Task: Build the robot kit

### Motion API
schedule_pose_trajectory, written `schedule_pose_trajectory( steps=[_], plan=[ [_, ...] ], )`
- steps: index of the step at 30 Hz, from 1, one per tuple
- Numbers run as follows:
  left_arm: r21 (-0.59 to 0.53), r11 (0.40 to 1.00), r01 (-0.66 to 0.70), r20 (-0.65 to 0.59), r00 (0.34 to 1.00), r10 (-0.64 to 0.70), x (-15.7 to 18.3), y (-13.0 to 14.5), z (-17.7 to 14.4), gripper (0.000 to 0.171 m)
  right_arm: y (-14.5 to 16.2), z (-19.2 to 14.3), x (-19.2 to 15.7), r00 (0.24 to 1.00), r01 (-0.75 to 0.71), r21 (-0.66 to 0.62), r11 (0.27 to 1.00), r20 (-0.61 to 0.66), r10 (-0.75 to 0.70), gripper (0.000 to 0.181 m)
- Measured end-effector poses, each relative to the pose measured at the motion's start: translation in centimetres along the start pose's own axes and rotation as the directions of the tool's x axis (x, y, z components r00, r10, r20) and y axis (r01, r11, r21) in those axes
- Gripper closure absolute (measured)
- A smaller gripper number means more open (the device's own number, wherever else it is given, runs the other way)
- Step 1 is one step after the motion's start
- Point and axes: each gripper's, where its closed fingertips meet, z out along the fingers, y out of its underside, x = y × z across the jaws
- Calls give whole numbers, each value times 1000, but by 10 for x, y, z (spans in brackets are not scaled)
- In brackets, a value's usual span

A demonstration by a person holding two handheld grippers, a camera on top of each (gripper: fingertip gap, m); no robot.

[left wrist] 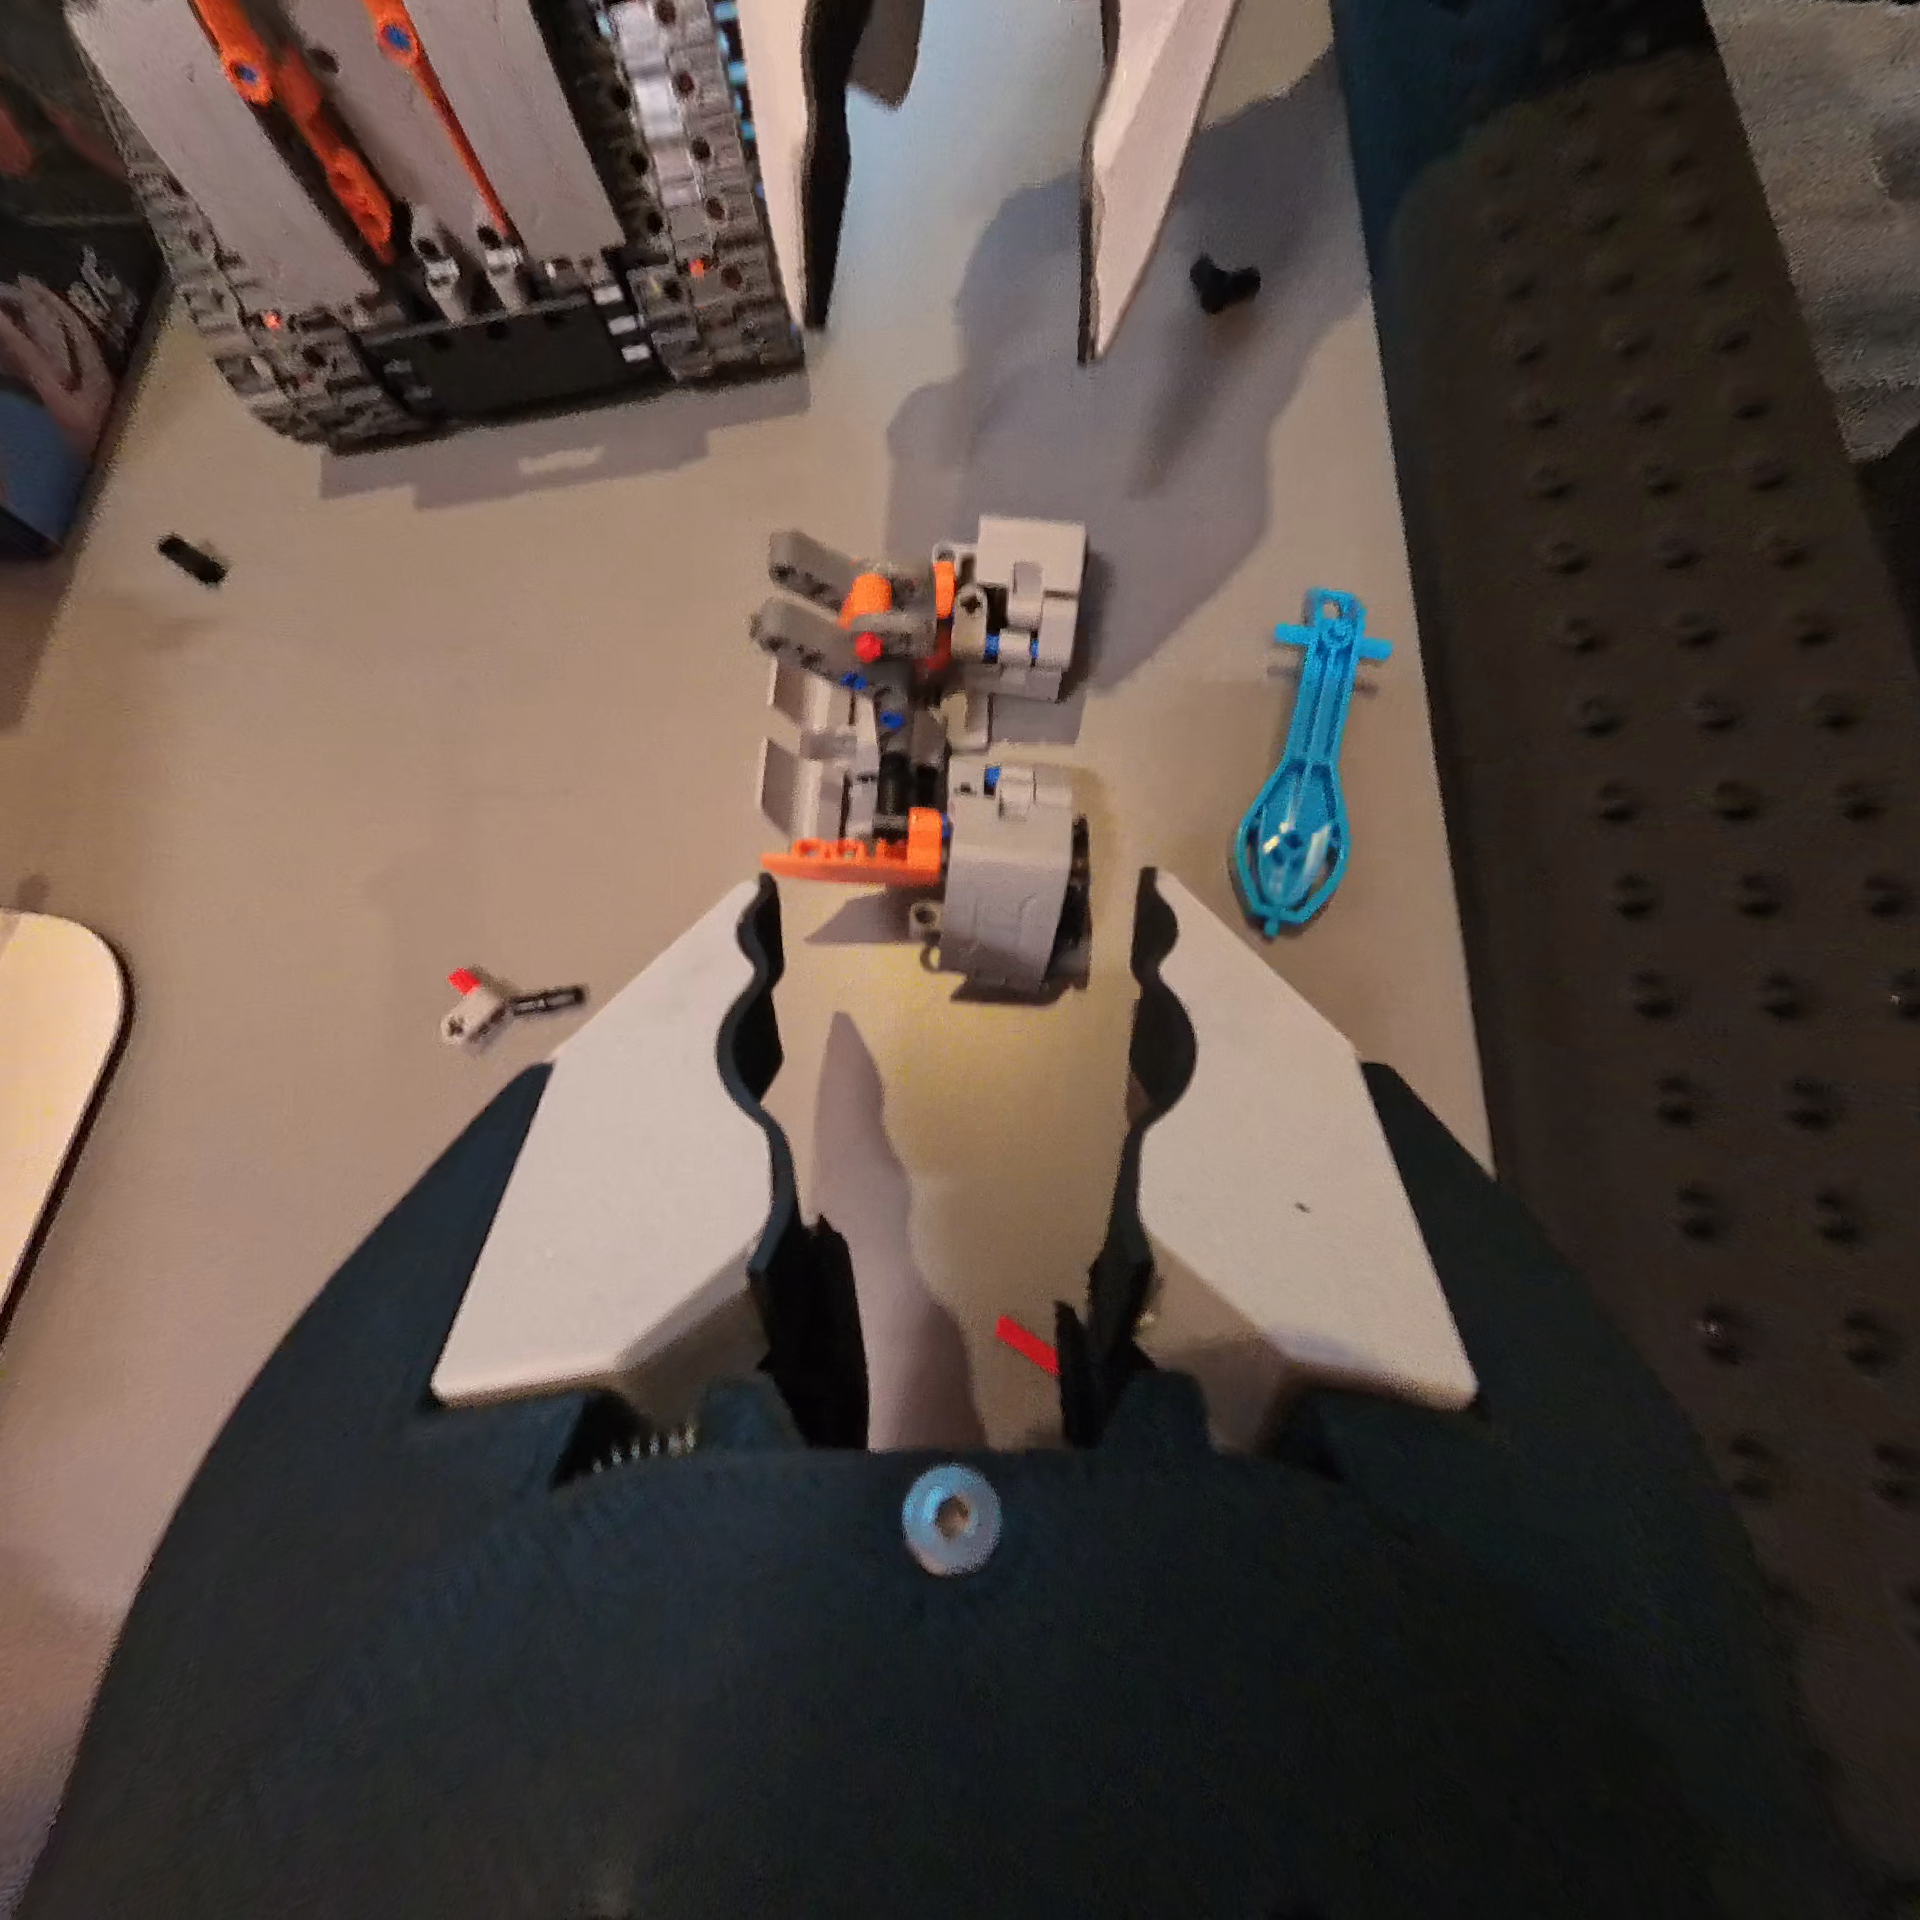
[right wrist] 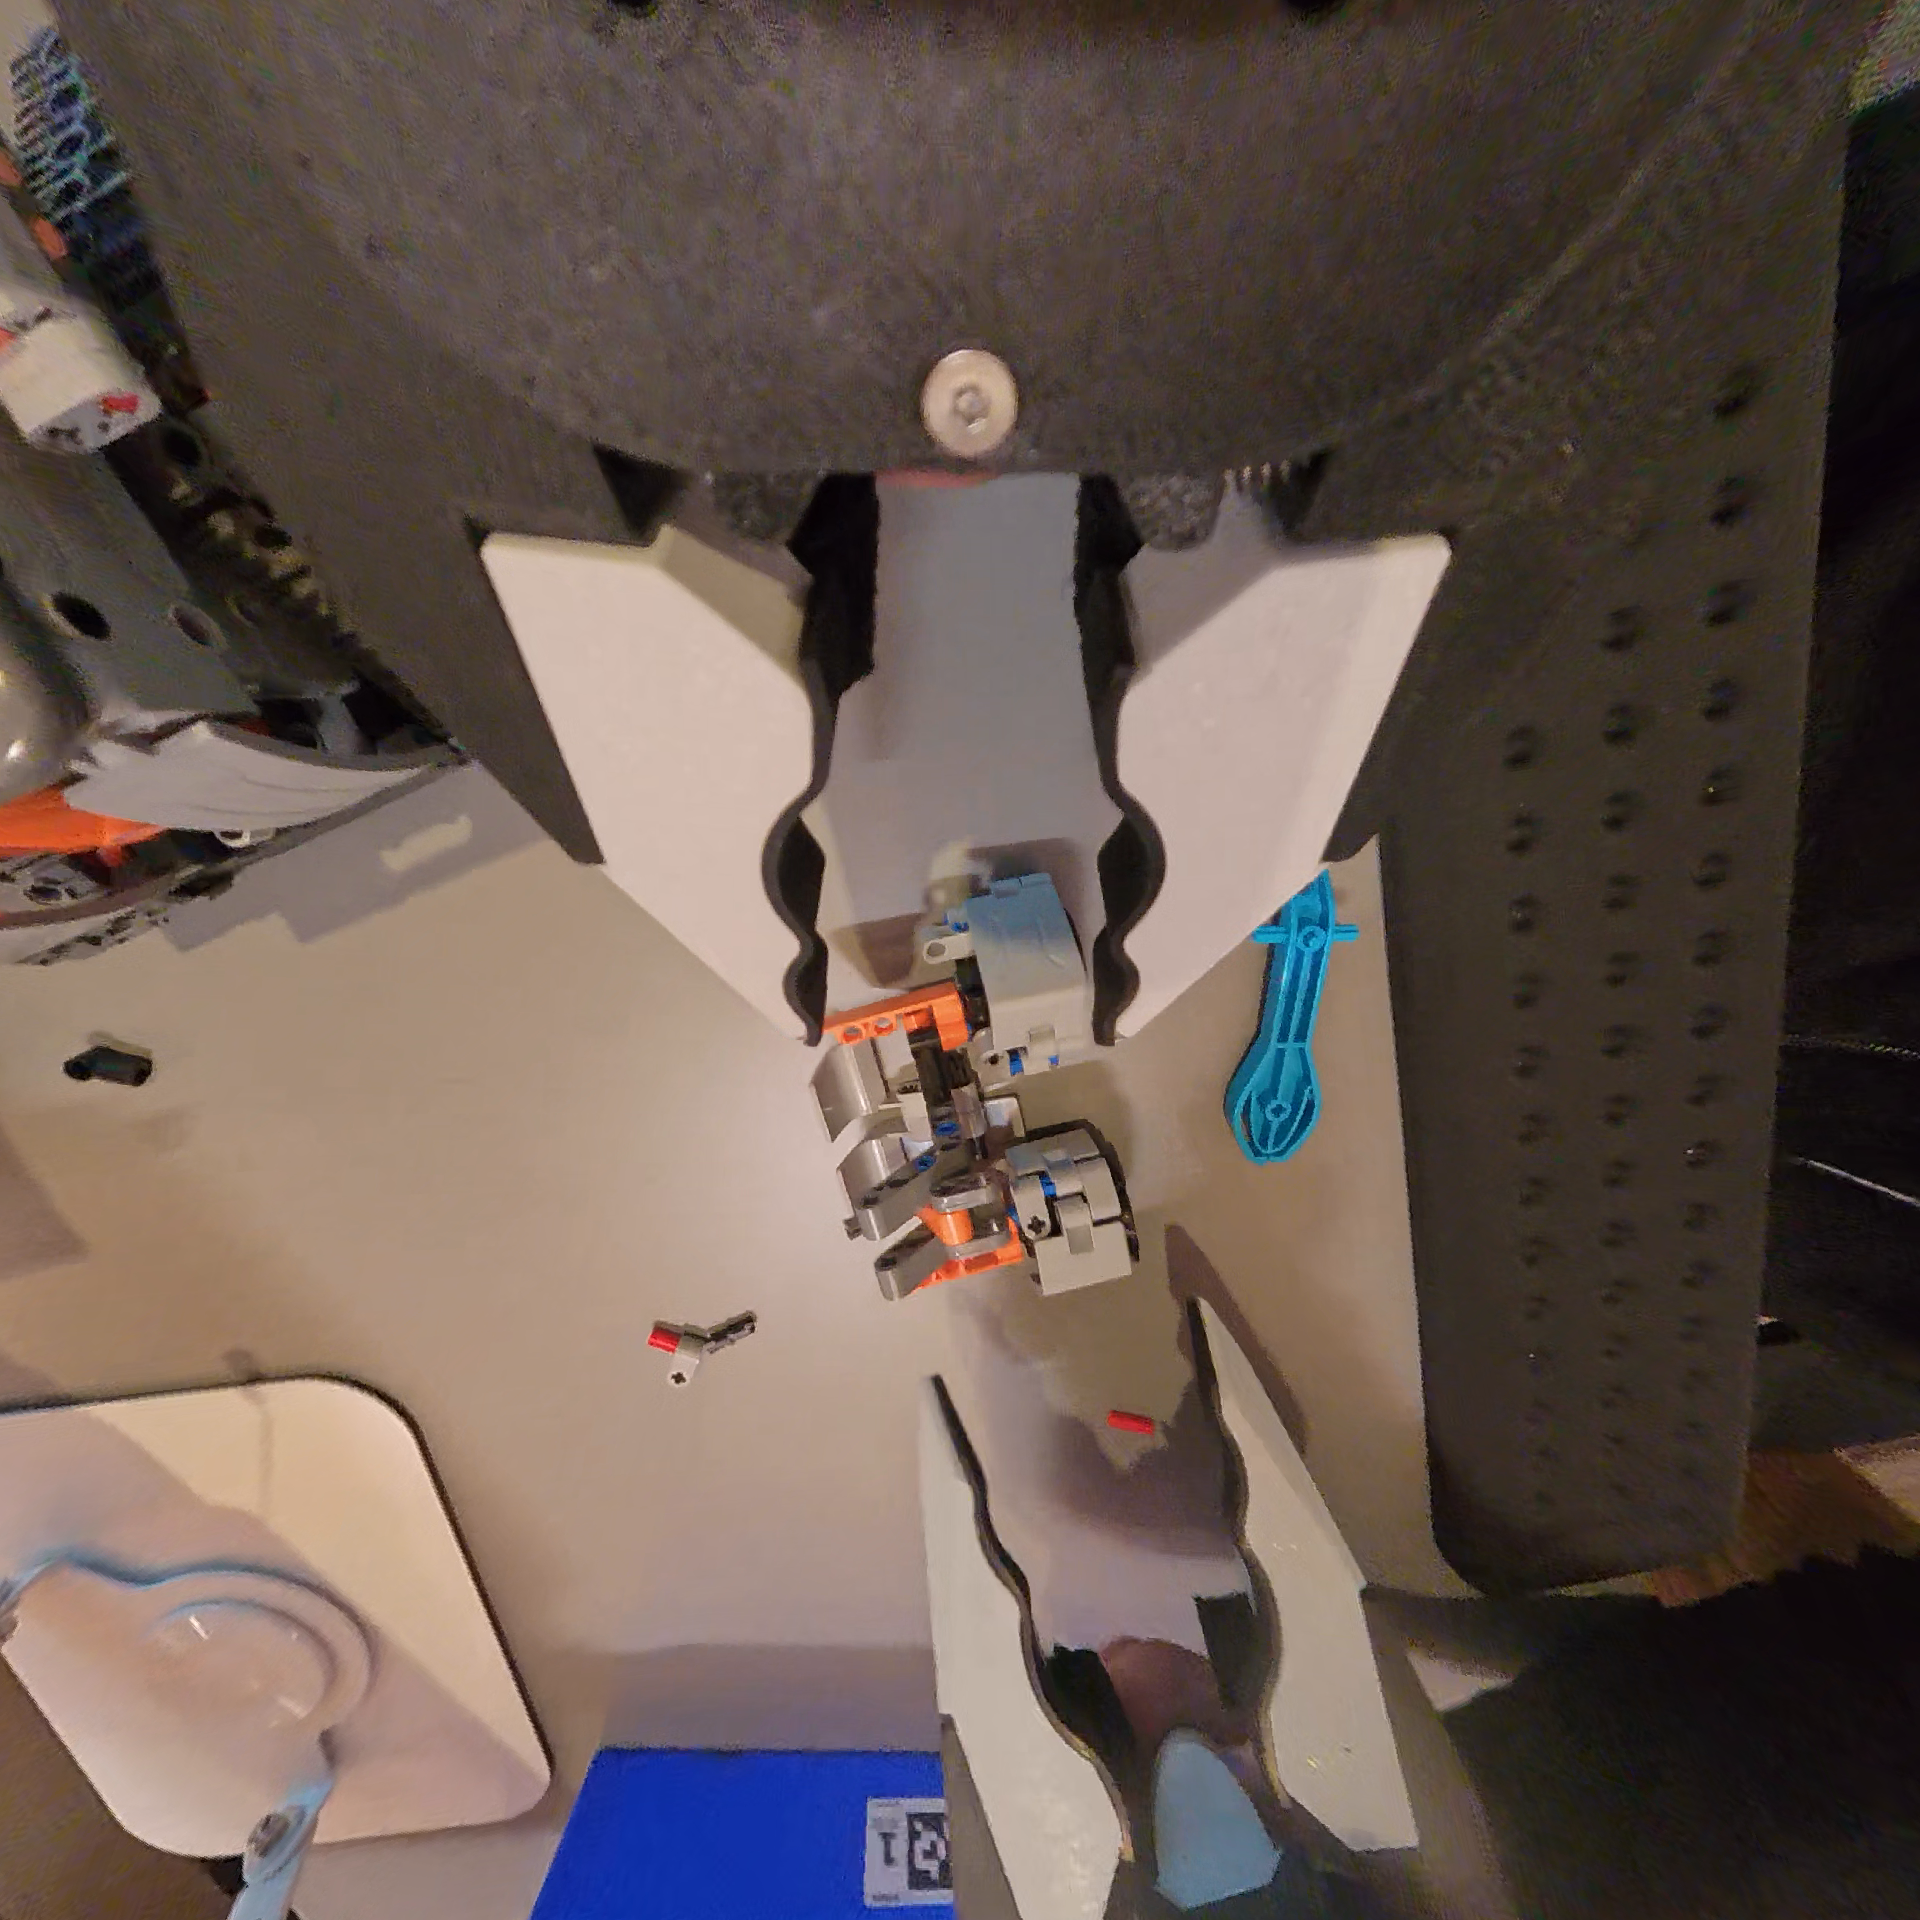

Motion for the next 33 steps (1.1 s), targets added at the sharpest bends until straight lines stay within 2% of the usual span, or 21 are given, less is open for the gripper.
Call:
schedule_pose_trajectory(
  steps=[4, 9, 12, 14, 18, 21, 24, 27, 28, 30, 33],
  plan=[
    [-50, 998, 33, -2, 999, -33, 1, 16, -2, 104, 24, 5, -3, 1000, 17, -130, 991, -15, -19, 127],
    [-102, 994, 24, 7, 1000, -23, 10, 26, 15, 106, 39, 29, -17, 999, 46, -208, 977, 2, -46, 128],
    [-120, 993, 18, 40, 999, -13, 10, 28, 25, 116, 41, 39, -18, 994, 91, -229, 969, -30, -101, 139],
    [-119, 993, -1, 77, 997, 10, 9, 28, 28, 132, 39, 40, -18, 992, 104, -221, 970, -53, -118, 152],
    [-80, 996, -31, 138, 990, 42, 7, 23, 27, 132, 38, 35, -18, 975, 167, -202, 965, -111, -192, 154],
    [-69, 990, -125, 229, 964, 138, 6, 13, 21, 133, 31, 26, -17, 931, 272, -182, 945, -200, -306, 154],
    [-96, 957, -275, 357, 888, 291, 4, -1, 13, 133, 24, 15, -15, 823, 420, -211, 883, -322, -468, 153],
    [-219, 873, -436, 471, 736, 486, 2, -9, 10, 133, 29, 12, -15, 702, 517, -311, 797, -378, -603, 155],
    [-261, 835, -484, 502, 671, 546, 1, -12, 9, 133, 33, 13, -16, 702, 515, -318, 796, -376, -605, 154],
    [-349, 761, -548, 524, 559, 643, 1, -14, 10, 134, 37, 11, -21, 752, 480, -268, 835, -365, -549, 145],
    [-409, 690, -598, 535, 456, 712, 3, -19, 11, 134, 26, -5, -27, 842, 392, -90, 915, -366, -396, 145]
  ],
)
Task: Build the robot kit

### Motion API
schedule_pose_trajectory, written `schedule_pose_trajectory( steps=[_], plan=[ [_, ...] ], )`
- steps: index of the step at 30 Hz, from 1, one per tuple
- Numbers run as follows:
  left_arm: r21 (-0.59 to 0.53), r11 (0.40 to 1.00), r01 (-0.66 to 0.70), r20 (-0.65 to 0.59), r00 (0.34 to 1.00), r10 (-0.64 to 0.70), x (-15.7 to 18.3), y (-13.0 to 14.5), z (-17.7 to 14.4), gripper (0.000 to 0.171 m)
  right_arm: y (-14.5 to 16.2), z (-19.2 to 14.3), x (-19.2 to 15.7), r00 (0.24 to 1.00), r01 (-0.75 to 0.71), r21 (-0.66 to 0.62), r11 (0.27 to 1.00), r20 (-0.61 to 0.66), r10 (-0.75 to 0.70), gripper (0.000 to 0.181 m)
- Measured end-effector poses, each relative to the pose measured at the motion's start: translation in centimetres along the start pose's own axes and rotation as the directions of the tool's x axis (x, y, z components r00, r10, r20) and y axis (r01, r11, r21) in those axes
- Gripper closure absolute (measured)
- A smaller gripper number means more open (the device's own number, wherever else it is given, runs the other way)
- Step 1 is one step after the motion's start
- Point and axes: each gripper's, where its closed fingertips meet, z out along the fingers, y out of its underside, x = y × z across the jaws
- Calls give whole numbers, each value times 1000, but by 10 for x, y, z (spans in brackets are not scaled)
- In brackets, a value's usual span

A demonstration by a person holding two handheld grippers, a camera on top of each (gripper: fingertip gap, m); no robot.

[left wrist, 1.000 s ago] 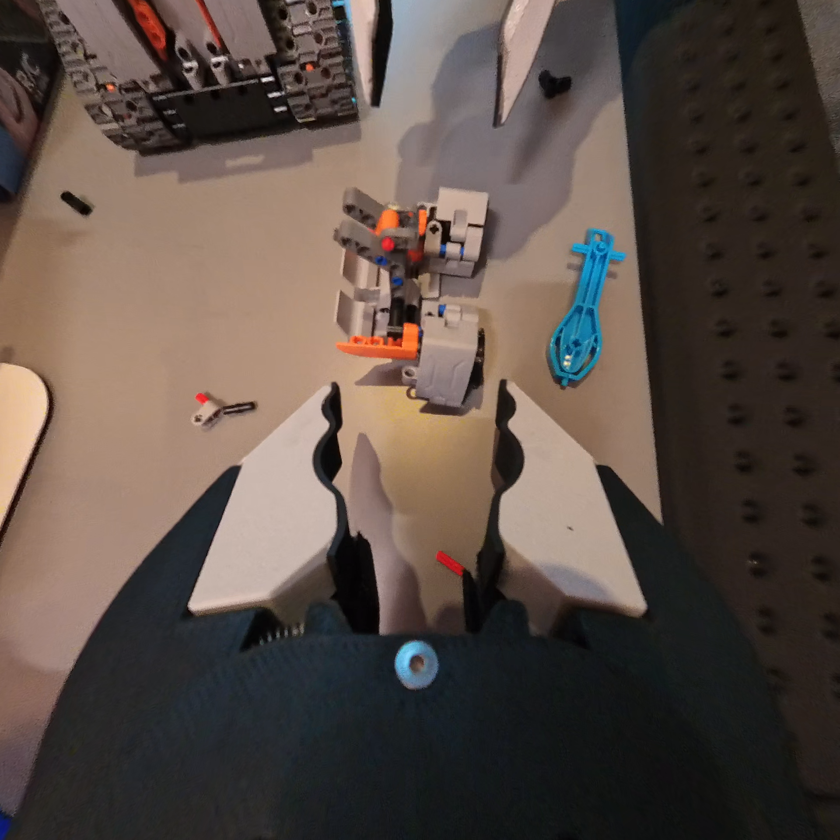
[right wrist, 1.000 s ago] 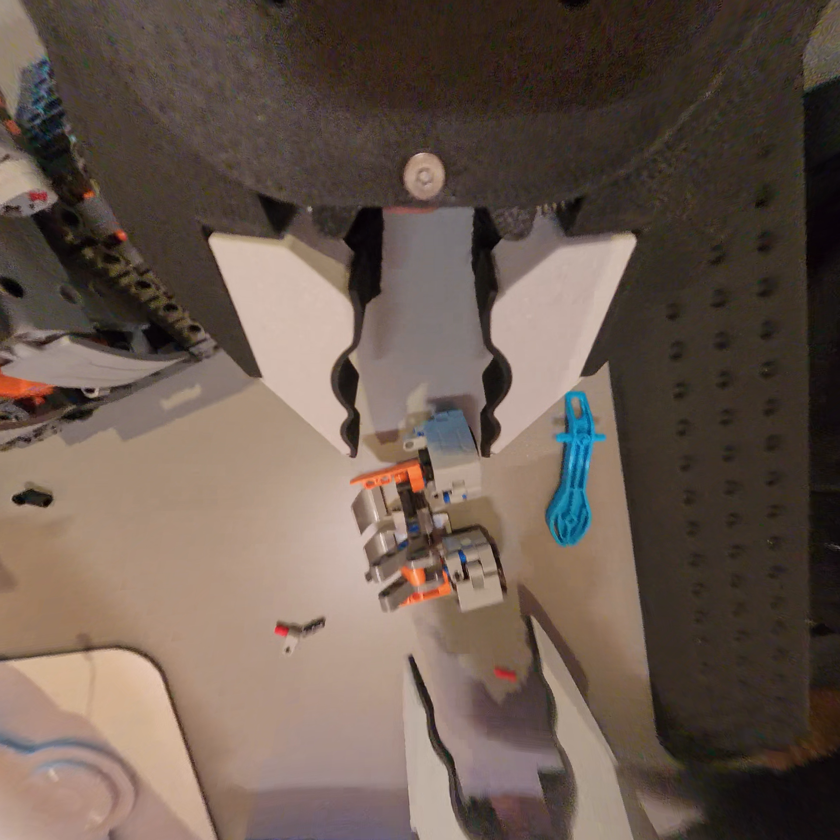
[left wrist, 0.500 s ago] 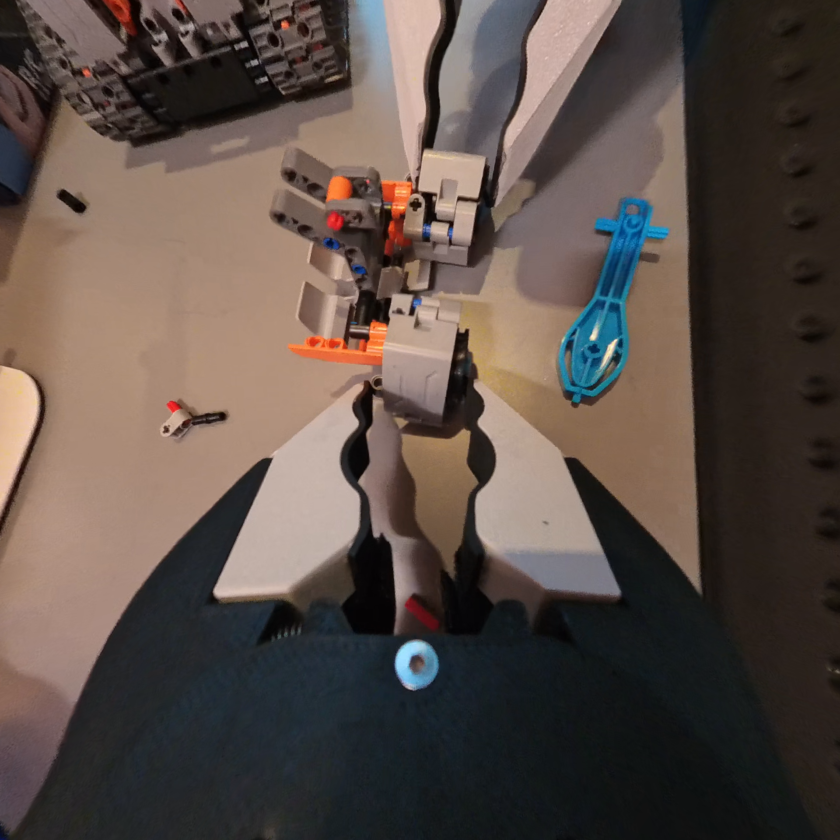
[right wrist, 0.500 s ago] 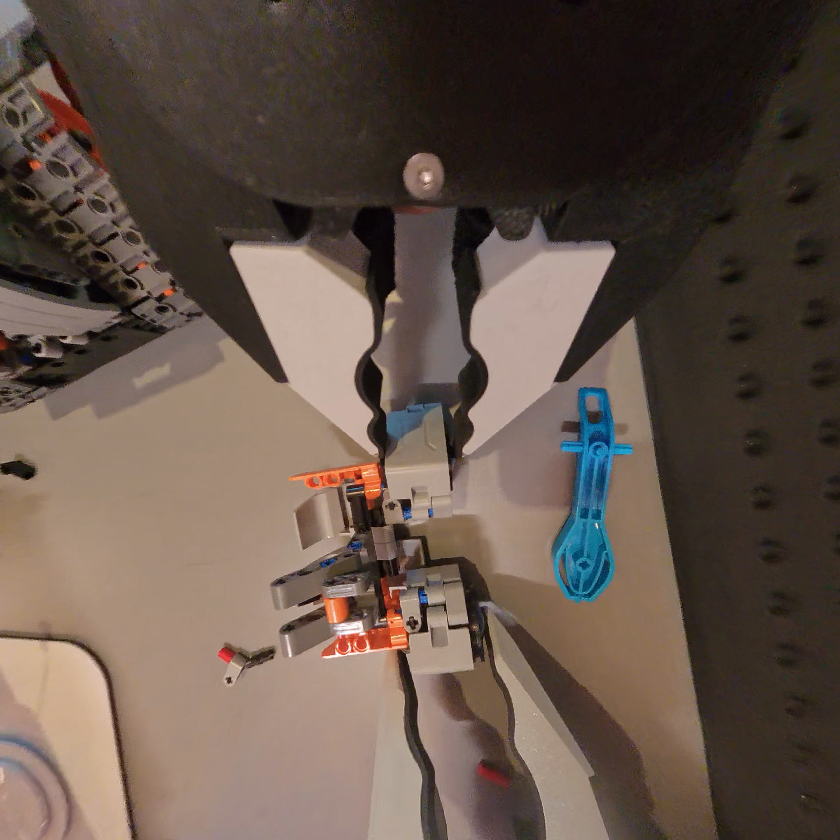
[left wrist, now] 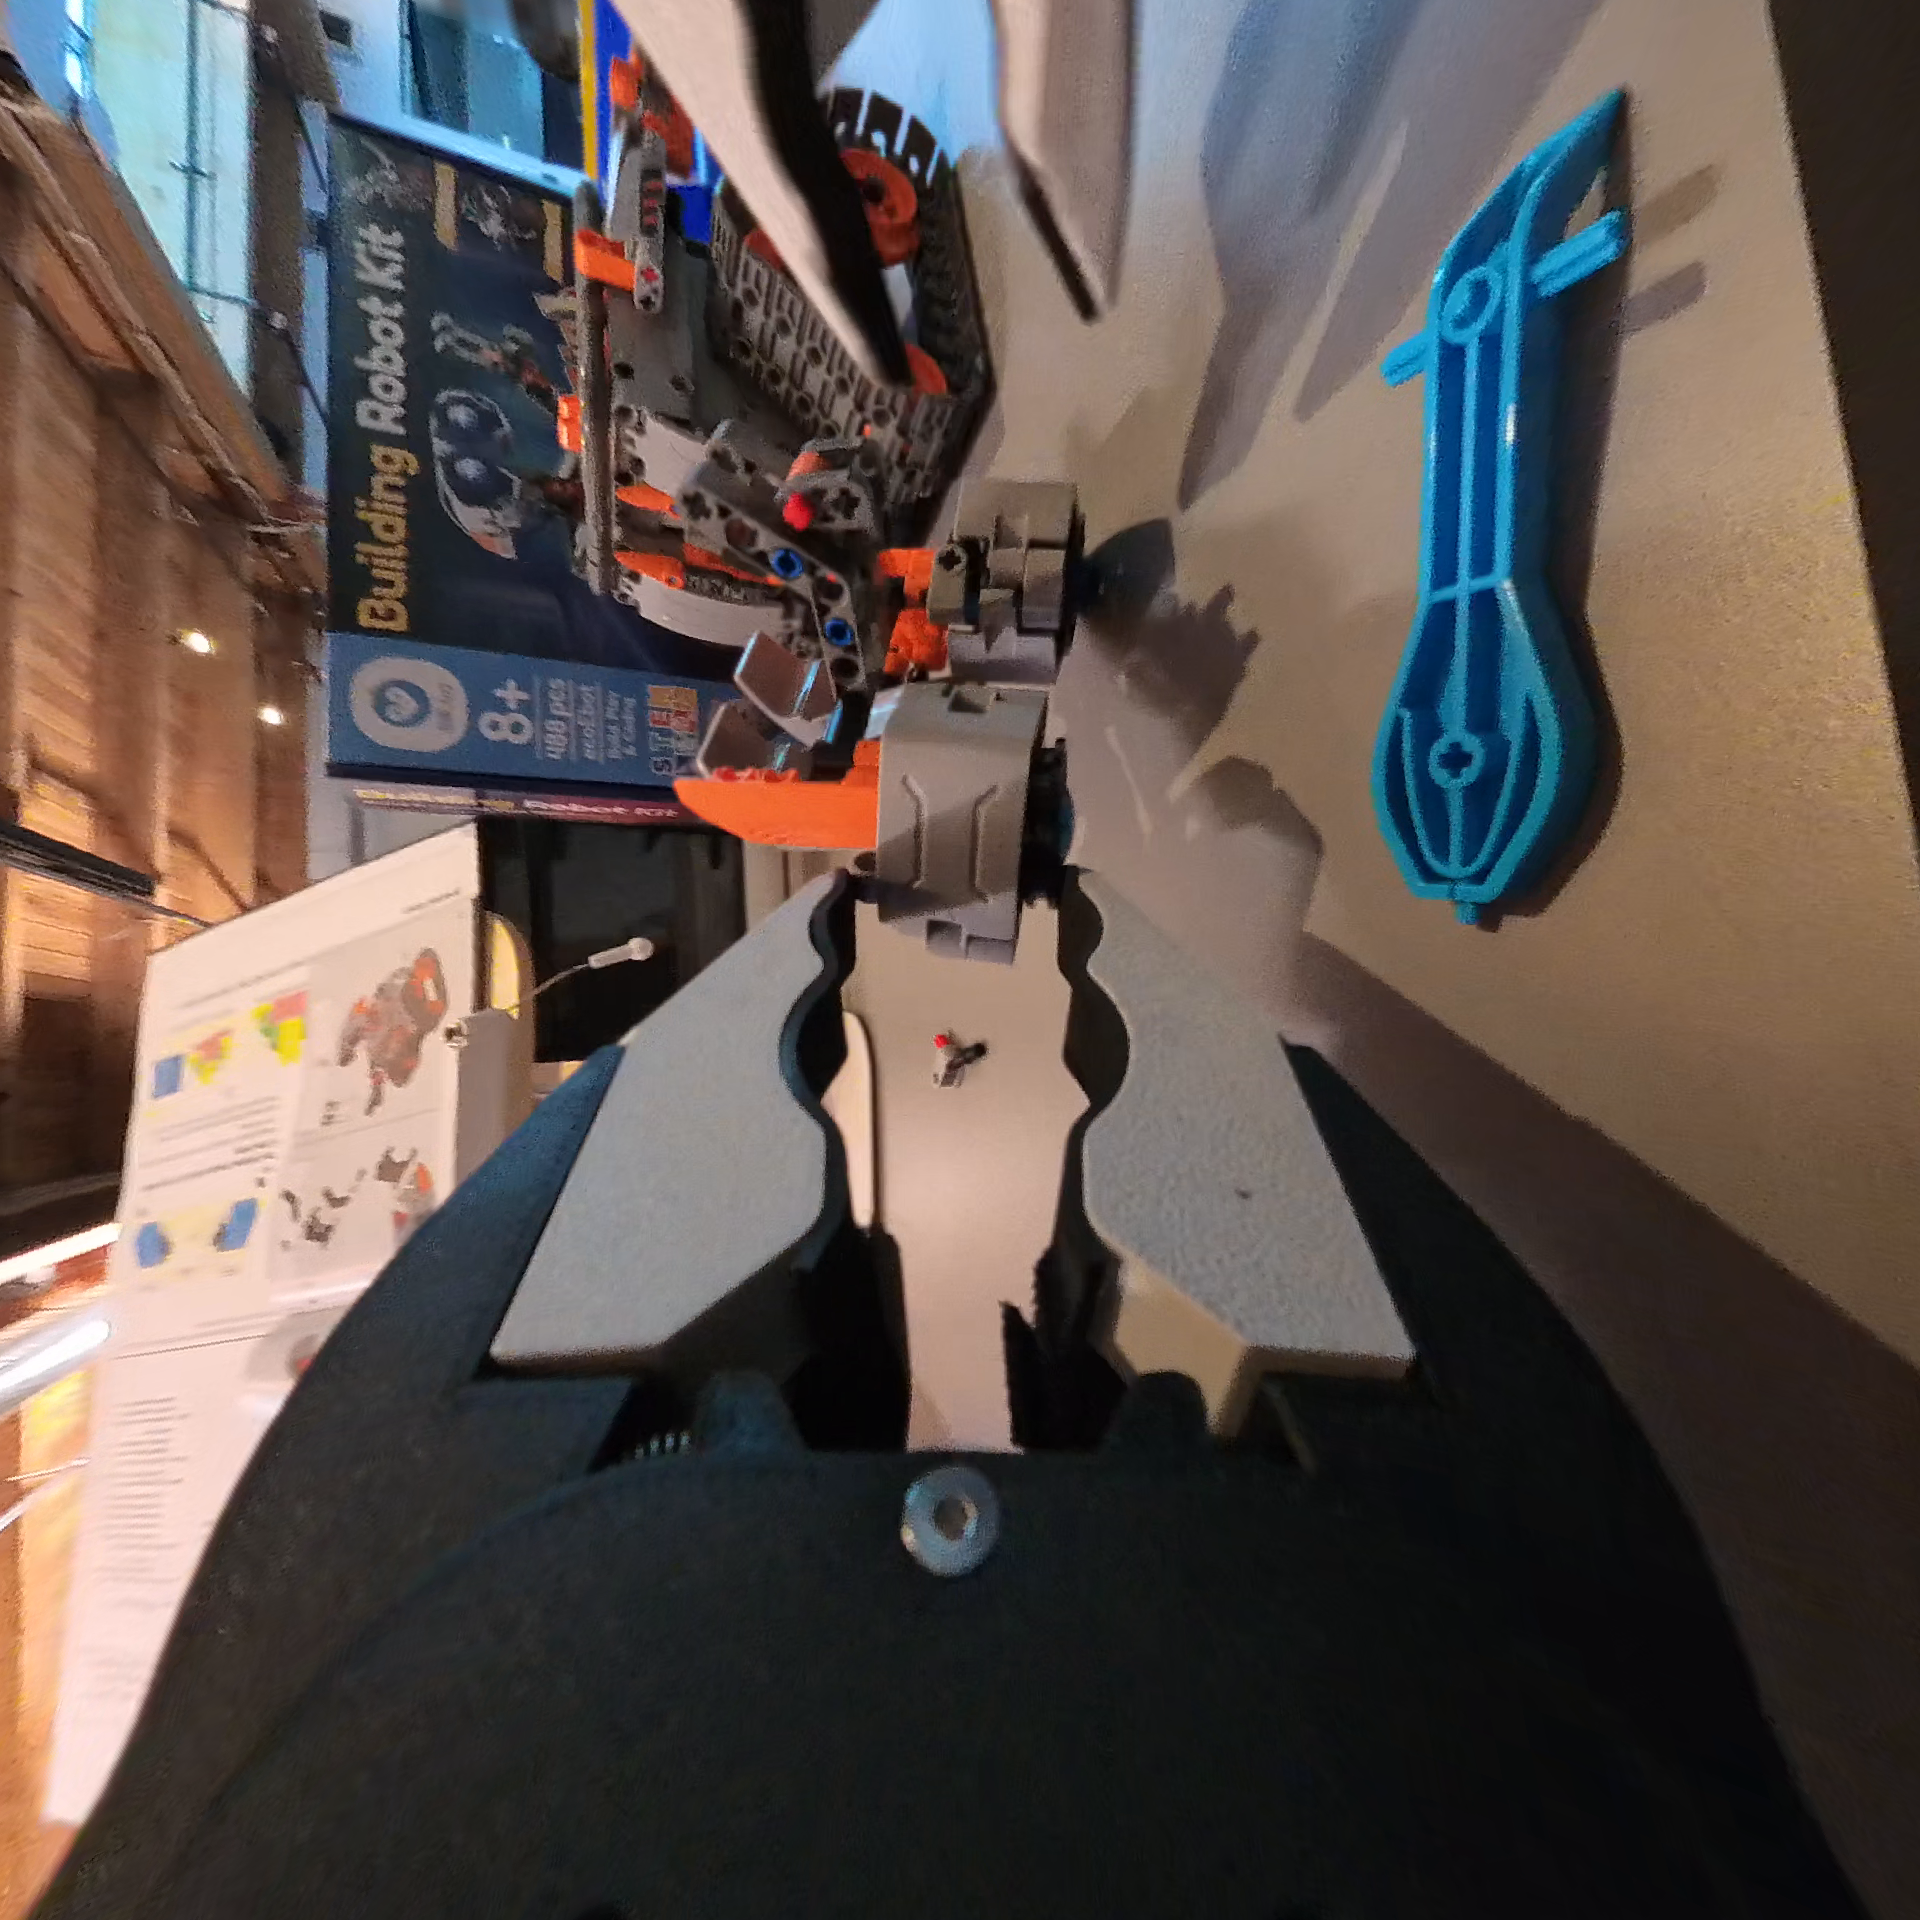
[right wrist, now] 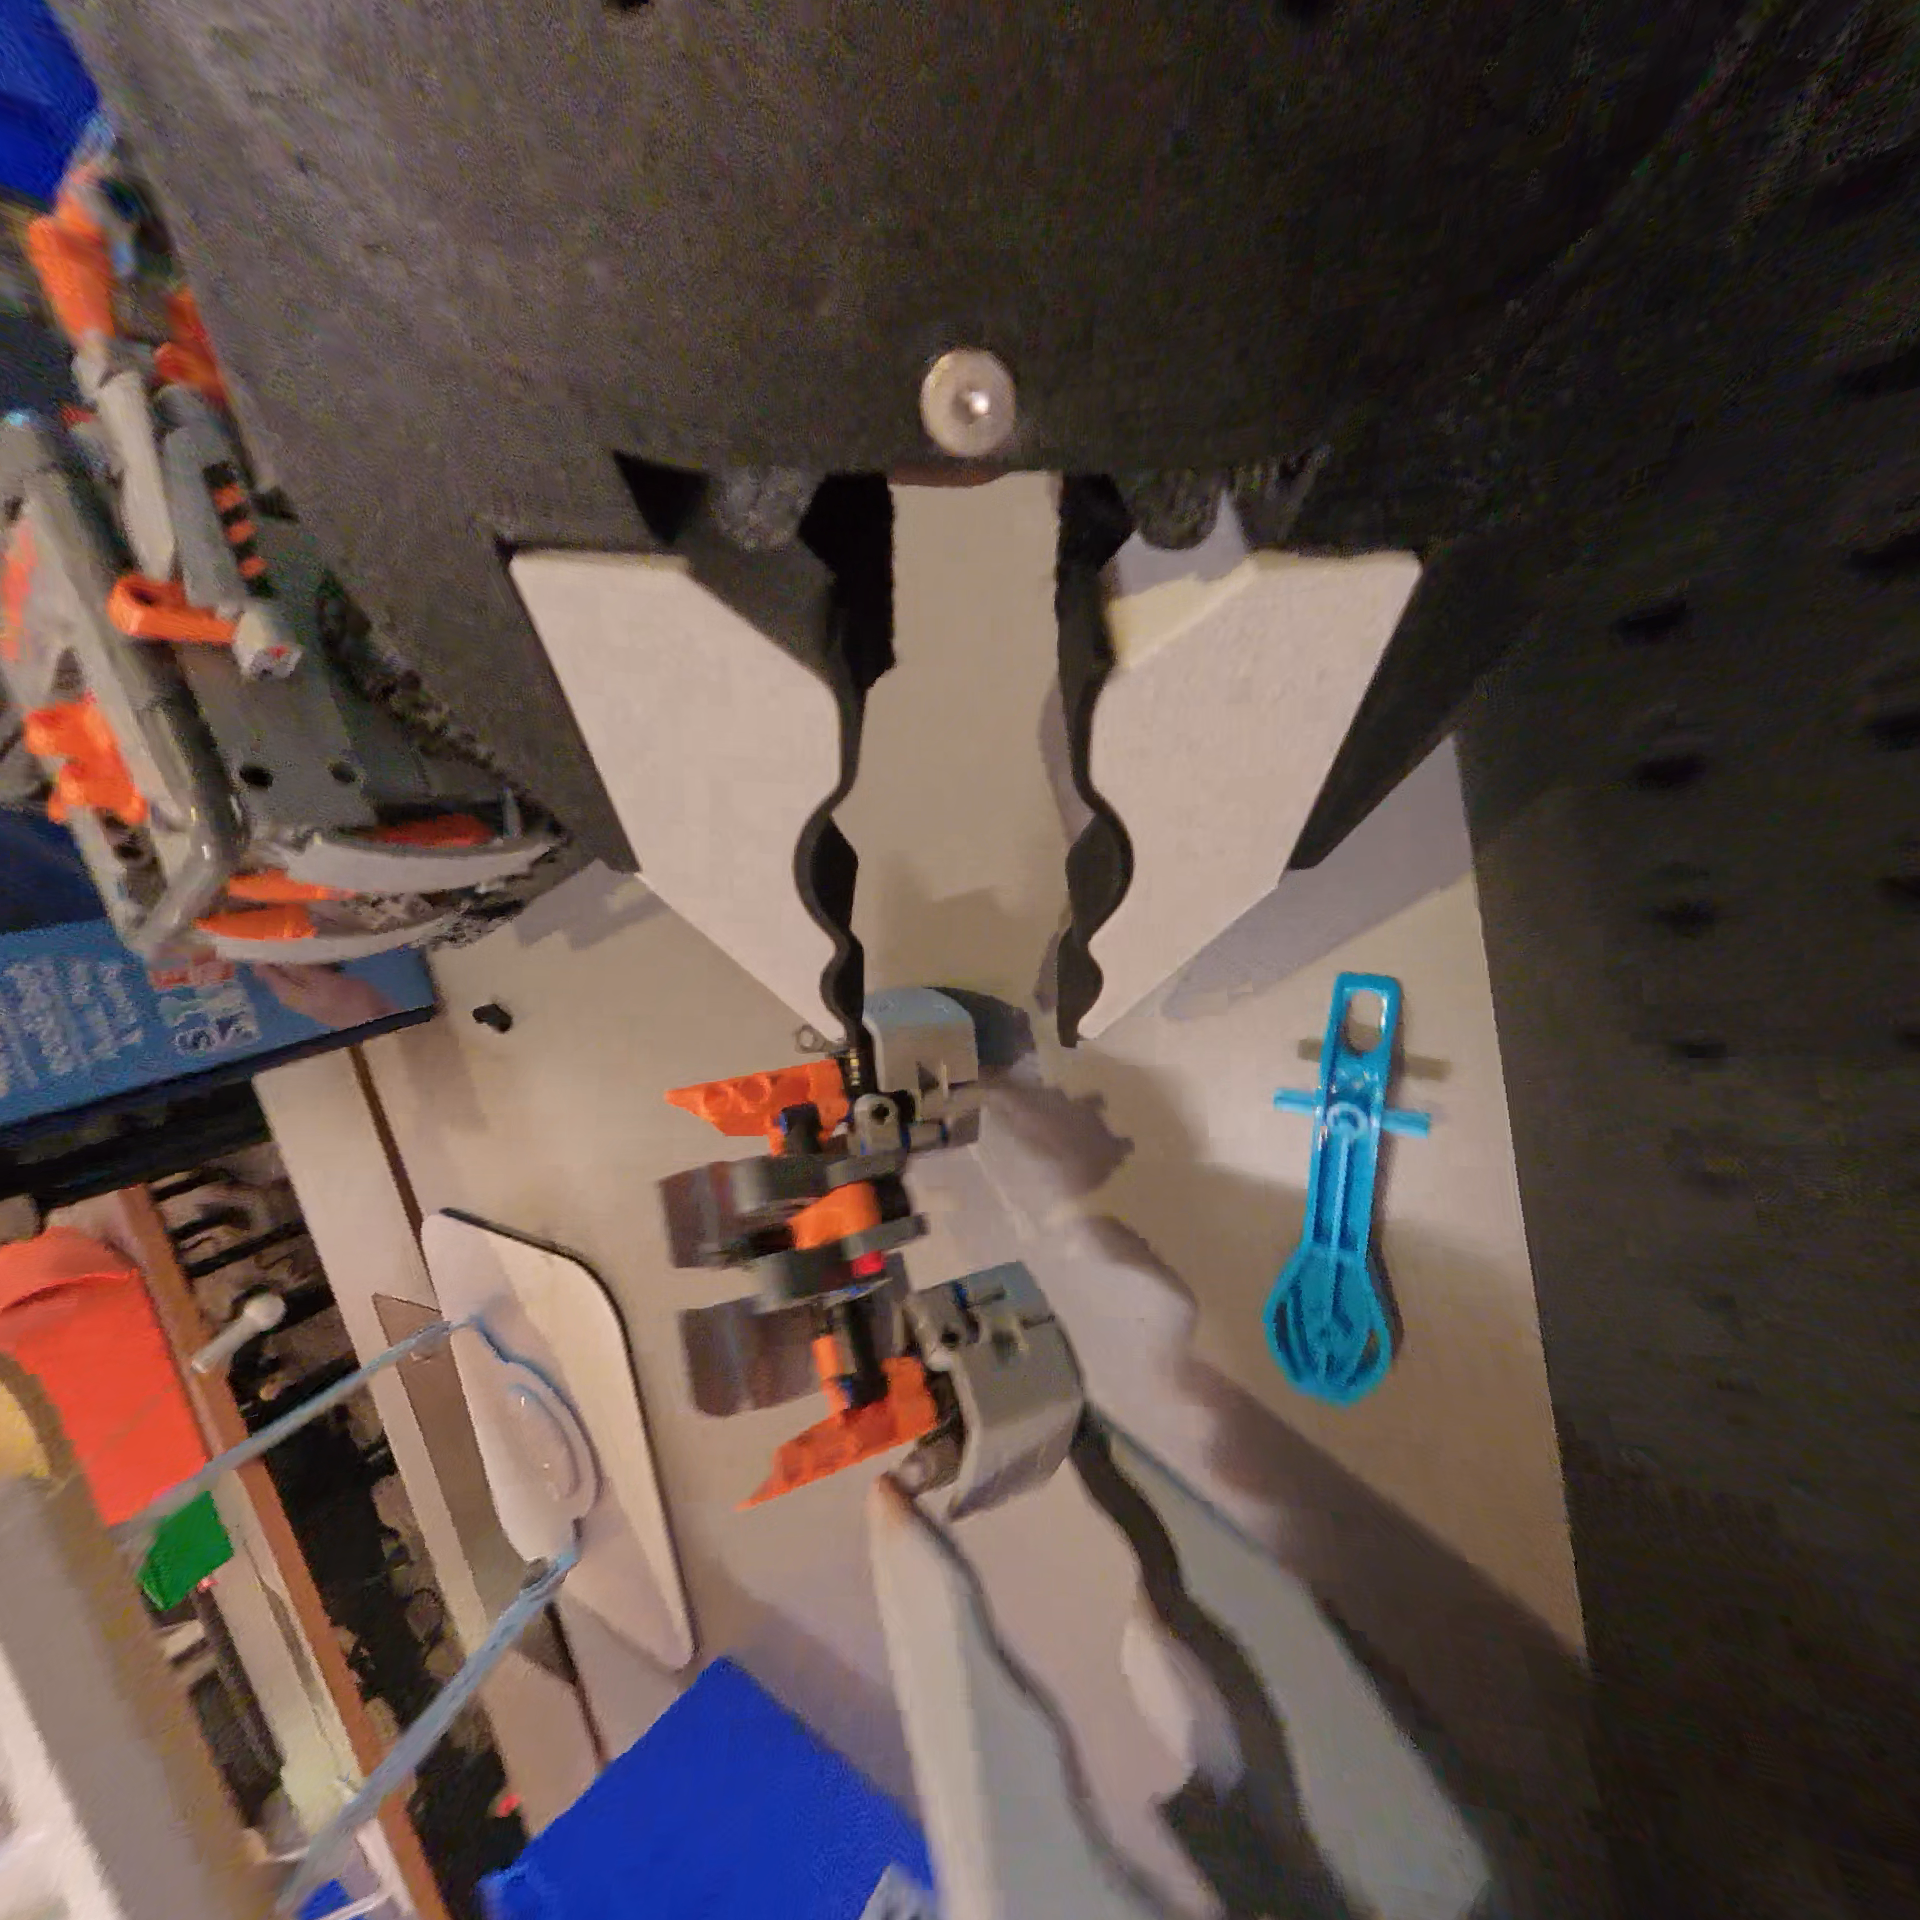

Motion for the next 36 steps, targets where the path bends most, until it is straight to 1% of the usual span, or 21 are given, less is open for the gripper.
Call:
schedule_pose_trajectory(
  steps=[3, 5, 8, 9, 11, 14, 16, 18, 21, 24, 26, 27, 29, 31, 32, 34, 36],
  plan=[
    [-33, 994, -100, 37, 994, 101, -5, 1, 0, 134, -17, -16, 12, 982, -186, 107, 977, 37, 183, 137],
    [-44, 989, -138, 45, 989, 140, -7, 0, 1, 134, -29, -21, 17, 962, -272, 130, 953, 68, 265, 131],
    [-63, 973, -222, 77, 971, 226, -12, -4, 2, 135, -31, -13, 20, 918, -390, 54, 919, 101, 384, 125],
    [-65, 968, -244, 85, 965, 249, -14, -6, 2, 135, -31, -8, 19, 899, -428, 33, 903, 120, 422, 125],
    [-74, 952, -298, 93, 948, 304, -16, -10, 2, 135, -27, 2, 23, 866, -490, 7, 872, 120, 486, 125],
    [-68, 938, -341, 104, 932, 347, -20, -15, 2, 135, -18, 11, 31, 833, -546, -16, 837, 89, 545, 135],
    [-72, 930, -360, 97, 926, 366, -21, -15, 2, 135, -18, 15, 33, 819, -568, 2, 823, 101, 565, 142],
    [-61, 922, -381, 92, 918, 386, -20, -17, 3, 135, -17, 18, 31, 807, -579, -13, 815, 128, 576, 157],
    [-62, 924, -378, 92, 919, 382, -23, -15, 6, 134, -18, 17, 35, 812, -575, 16, 818, 129, 569, 158],
    [-75, 948, -311, 105, 942, 318, -32, -12, 9, 136, -22, 14, 44, 797, -602, 79, 795, 126, 591, 160],
    [-58, 968, -244, 127, 960, 249, -40, -11, 6, 135, -23, 10, 51, 786, -618, 123, 776, 127, 605, 161],
    [-44, 978, -204, 129, 970, 208, -44, -9, 4, 132, -24, 9, 54, 772, -636, 144, 758, 138, 621, 161],
    [-11, 996, -86, 138, 987, 87, -53, -4, 0, 121, -33, 2, 60, 742, -671, 218, 709, 193, 642, 161],
    [30, 996, 86, 111, 990, -89, -59, 3, -2, 107, -43, -9, 67, 708, -706, 297, 643, 257, 658, 161],
    [52, 983, 174, 93, 980, -178, -62, 6, -3, 102, -50, -16, 70, 688, -724, 341, 599, 305, 658, 161],
    [106, 940, 325, 60, 941, -333, -70, 7, -4, 99, -65, -33, 80, 629, -772, 427, 471, 407, 663, 161],
    [170, 886, 431, 26, 897, -441, -81, 2, -5, 98, -78, -49, 87, 590, -798, 487, 356, 509, 626, 161]
  ],
)
